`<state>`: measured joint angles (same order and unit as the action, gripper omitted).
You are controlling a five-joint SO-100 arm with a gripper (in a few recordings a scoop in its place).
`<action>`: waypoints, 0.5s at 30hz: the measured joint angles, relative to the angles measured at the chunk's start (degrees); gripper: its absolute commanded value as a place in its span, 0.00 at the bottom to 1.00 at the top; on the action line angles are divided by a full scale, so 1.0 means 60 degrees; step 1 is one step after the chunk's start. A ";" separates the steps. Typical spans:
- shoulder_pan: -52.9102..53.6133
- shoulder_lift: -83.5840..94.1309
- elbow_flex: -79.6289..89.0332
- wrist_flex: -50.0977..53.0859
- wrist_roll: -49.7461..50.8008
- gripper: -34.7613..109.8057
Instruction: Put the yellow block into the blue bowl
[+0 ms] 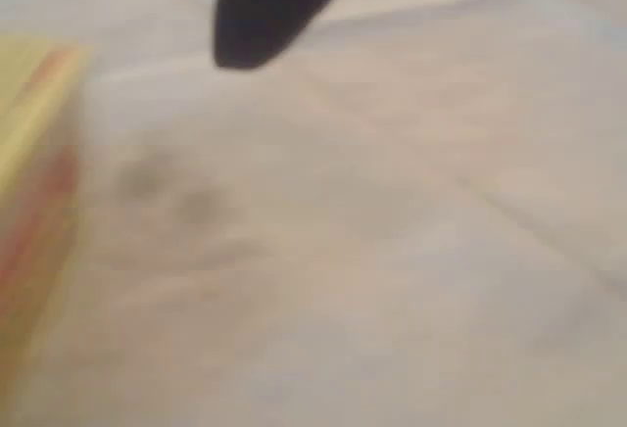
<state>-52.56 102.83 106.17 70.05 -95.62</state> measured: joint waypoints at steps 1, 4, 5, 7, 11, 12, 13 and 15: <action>0.0000 0.0000 0.0190 -0.0205 0.0000 0.44; -0.0044 -0.0015 0.0601 -0.0688 0.0000 0.44; -0.0073 0.0000 0.0762 -0.0923 0.0000 0.44; -0.0059 -0.0015 0.1055 -0.1333 0.0000 0.44; -0.0059 -0.0337 0.1436 -0.2051 0.0000 0.44; -0.0059 -0.0513 0.1494 -0.2212 0.0000 0.44; -0.0073 -0.0645 0.1523 -0.2373 0.0000 0.44; -0.0073 -0.0850 0.1553 -0.2607 0.0000 0.43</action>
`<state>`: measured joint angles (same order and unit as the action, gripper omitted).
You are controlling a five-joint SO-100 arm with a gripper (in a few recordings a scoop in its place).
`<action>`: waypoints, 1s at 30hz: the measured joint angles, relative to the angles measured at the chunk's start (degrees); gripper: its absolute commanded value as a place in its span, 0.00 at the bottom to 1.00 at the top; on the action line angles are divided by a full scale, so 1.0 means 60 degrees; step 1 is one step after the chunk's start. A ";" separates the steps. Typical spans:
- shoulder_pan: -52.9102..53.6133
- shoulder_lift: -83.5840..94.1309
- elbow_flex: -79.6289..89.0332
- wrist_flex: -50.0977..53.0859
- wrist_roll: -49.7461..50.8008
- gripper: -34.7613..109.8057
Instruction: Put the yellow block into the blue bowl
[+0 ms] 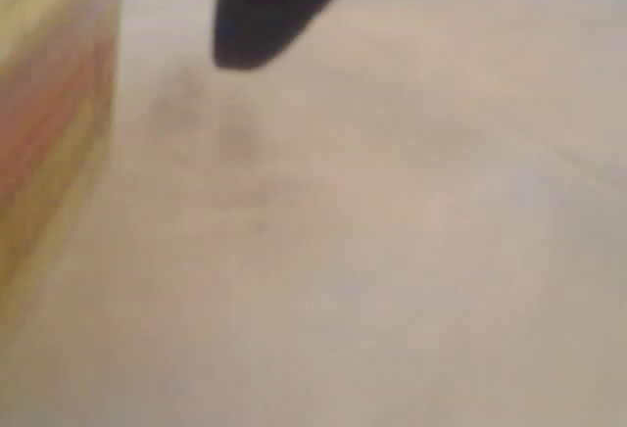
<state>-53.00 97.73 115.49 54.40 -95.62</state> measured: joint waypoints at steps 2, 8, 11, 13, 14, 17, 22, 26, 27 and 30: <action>0.0015 -0.0190 -0.0015 -0.0205 0.0000 0.43; -0.0059 -0.0322 0.0029 -0.0366 0.0000 0.34; -0.0337 -0.0410 0.0029 -0.0366 0.0000 0.25; -0.0425 -0.0439 0.0029 -0.0366 0.0000 0.23; -0.0410 -0.0454 0.0029 -0.0366 0.0000 0.24; -0.0410 -0.0454 0.0029 -0.0366 0.0000 0.25; -0.0410 -0.0454 0.0029 -0.0366 0.0425 0.24; -0.0410 -0.0454 0.0029 -0.0586 0.1011 0.24; -0.0410 -0.0439 0.0029 -0.0615 0.1187 0.24; -0.0410 -0.0176 -0.0249 -0.0615 0.1948 0.24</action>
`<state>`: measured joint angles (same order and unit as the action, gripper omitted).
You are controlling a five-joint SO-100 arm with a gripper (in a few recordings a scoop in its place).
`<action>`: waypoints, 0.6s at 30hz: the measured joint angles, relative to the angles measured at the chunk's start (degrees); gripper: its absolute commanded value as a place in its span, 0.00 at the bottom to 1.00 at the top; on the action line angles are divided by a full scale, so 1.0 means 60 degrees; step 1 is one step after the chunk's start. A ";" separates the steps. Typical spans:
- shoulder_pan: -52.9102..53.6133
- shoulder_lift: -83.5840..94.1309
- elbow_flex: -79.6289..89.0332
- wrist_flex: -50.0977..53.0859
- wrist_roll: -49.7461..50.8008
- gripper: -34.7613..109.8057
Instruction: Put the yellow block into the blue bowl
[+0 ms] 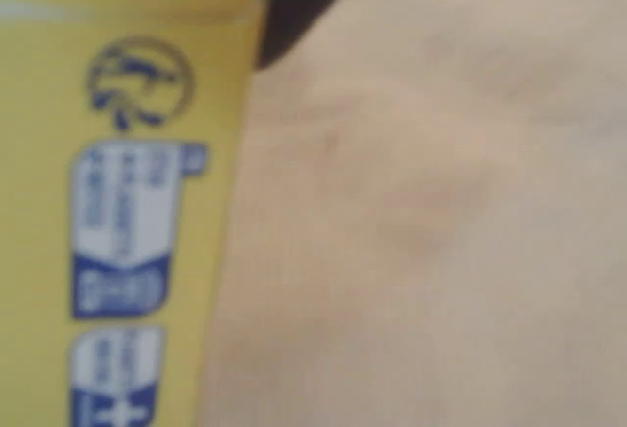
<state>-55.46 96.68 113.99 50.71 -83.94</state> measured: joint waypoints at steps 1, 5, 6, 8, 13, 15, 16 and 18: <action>0.0000 0.0132 -0.0117 0.0000 0.0220 0.24; -0.0015 0.0527 -0.0630 0.0000 0.0908 0.24; 0.0000 0.0615 -0.0747 0.0000 0.1025 0.24; 0.0103 0.0718 -0.1025 0.0000 0.1538 0.24; 0.1289 0.0864 -0.1875 0.0264 0.2637 0.24; 0.2329 0.0864 -0.2168 0.0366 0.2827 0.24; 0.2813 0.0864 -0.2256 0.0410 0.2915 0.24; 0.3662 0.0864 -0.2373 0.0439 0.3018 0.24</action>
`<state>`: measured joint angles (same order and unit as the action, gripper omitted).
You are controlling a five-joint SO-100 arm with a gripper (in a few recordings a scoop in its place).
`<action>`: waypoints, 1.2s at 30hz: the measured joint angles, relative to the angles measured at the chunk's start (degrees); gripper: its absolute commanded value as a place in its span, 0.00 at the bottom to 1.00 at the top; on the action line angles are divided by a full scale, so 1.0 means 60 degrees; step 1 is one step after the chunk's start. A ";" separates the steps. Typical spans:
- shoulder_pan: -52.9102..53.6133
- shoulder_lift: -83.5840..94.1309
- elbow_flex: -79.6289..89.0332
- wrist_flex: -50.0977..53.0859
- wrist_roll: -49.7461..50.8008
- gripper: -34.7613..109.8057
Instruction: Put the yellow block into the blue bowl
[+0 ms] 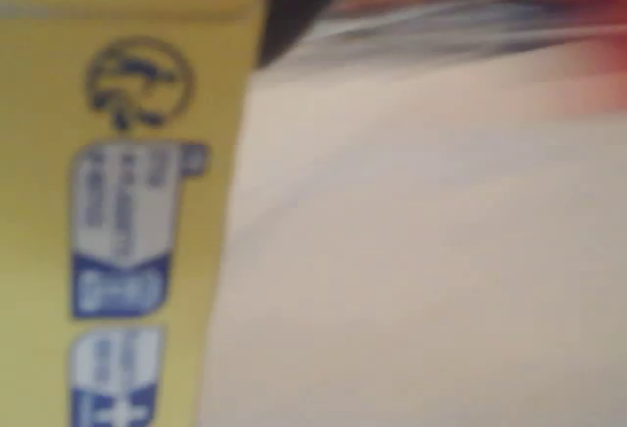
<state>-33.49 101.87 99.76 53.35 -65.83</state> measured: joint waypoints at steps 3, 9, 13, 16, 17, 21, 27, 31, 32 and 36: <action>0.1318 0.0000 -0.0059 0.0000 0.0029 0.24; 0.3604 0.0352 -0.0059 0.0000 0.0029 0.24; 0.4805 0.0762 -0.0073 0.0000 0.0029 0.24; 0.5889 0.0820 -0.0073 0.0322 0.0029 0.24; 0.6182 0.0820 -0.0073 0.0469 0.0029 0.24; 0.7471 0.0820 -0.0073 0.1172 0.0029 0.24; 0.8965 0.0820 -0.0073 0.1860 0.0029 0.24; 0.9565 0.0820 -0.0073 0.1919 0.0029 0.24; 0.9653 0.0820 -0.0073 0.1919 0.0029 0.24; 0.9712 0.0820 -0.0073 0.1919 0.0029 0.24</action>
<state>24.79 106.79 99.32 64.86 -65.65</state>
